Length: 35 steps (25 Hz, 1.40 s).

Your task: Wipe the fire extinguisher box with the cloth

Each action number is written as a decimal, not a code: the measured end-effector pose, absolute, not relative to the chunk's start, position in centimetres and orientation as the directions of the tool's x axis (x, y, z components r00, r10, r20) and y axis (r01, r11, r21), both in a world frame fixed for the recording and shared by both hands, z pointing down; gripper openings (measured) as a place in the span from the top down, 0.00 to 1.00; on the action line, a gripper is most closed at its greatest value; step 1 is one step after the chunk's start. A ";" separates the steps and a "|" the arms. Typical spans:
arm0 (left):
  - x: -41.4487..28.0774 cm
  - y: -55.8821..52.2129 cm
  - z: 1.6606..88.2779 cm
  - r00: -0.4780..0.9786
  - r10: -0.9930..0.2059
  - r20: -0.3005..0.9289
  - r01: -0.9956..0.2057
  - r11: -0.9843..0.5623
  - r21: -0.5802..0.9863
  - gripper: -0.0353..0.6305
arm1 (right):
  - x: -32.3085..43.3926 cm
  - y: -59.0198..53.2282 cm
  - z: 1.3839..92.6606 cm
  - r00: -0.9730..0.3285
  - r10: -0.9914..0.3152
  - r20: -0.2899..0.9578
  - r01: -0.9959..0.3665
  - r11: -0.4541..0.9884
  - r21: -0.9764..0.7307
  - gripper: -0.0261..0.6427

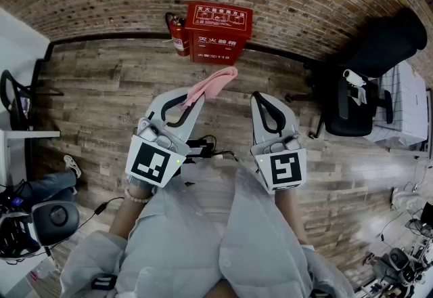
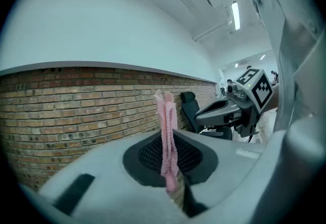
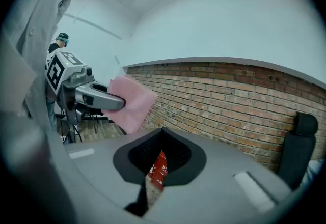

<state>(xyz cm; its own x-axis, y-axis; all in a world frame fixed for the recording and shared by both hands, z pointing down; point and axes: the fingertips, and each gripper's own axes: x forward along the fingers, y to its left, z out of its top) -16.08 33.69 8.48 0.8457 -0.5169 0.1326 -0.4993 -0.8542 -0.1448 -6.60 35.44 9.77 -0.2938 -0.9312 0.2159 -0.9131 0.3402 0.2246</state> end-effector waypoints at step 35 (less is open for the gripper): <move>-13.7 35.4 8.3 0.769 -0.623 0.146 -0.600 -0.781 -0.172 0.93 | -3.5 36.5 10.0 -0.406 -0.891 0.205 -0.875 0.443 0.193 0.95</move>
